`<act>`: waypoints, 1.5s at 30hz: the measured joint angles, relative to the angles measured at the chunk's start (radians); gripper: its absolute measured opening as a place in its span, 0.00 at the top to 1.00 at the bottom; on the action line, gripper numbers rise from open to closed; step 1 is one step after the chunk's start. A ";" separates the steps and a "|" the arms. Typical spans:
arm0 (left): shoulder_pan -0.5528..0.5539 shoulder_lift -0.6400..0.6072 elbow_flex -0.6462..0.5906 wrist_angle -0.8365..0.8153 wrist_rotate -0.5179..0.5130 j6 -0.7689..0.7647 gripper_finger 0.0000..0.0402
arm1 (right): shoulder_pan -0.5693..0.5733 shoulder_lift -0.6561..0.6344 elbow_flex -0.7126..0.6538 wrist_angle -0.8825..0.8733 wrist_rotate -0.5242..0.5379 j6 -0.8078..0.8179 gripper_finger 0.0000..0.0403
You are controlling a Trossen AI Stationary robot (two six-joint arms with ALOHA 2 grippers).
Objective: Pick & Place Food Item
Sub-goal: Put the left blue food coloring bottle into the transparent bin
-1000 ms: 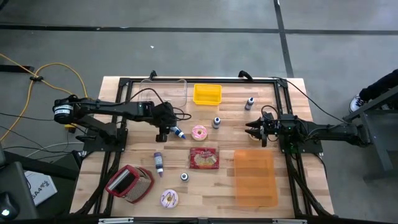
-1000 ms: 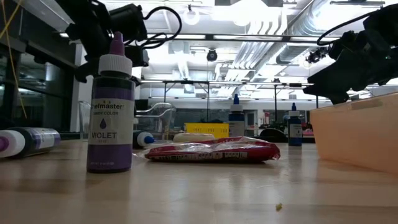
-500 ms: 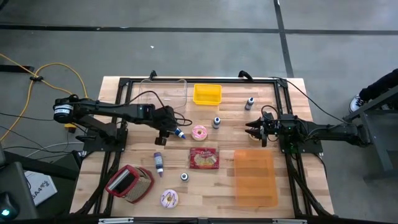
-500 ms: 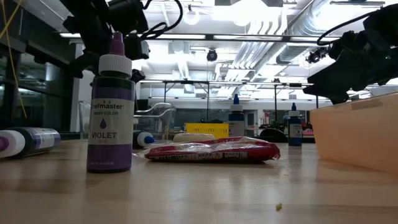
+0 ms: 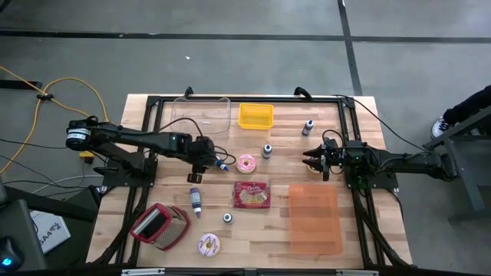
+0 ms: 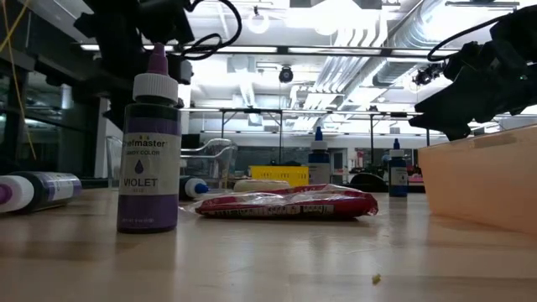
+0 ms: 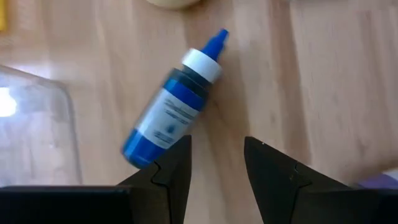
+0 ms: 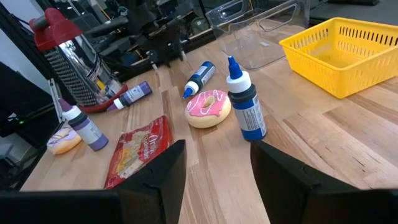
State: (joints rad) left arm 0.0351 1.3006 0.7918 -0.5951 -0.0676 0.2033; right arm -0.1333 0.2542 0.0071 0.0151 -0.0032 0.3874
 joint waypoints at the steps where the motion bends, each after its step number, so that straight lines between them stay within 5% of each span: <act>1: -0.012 0.000 0.000 -0.006 0.000 -0.015 0.65 | 0.000 0.000 0.000 0.000 0.000 0.000 0.59; 10: -0.080 0.000 0.030 -0.062 -0.023 -0.076 0.65 | 0.000 0.000 0.000 0.000 0.000 0.000 0.59; 30: 0.076 0.133 0.105 -0.080 -0.066 0.175 0.65 | 0.000 0.000 0.000 0.001 0.000 0.000 0.59; 45: 0.092 0.150 0.105 -0.035 -0.032 0.339 0.65 | 0.000 0.000 0.000 0.003 0.000 0.000 0.59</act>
State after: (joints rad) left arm 0.1270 1.4502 0.8970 -0.6300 -0.0995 0.5422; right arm -0.1330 0.2543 0.0071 0.0178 -0.0032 0.3877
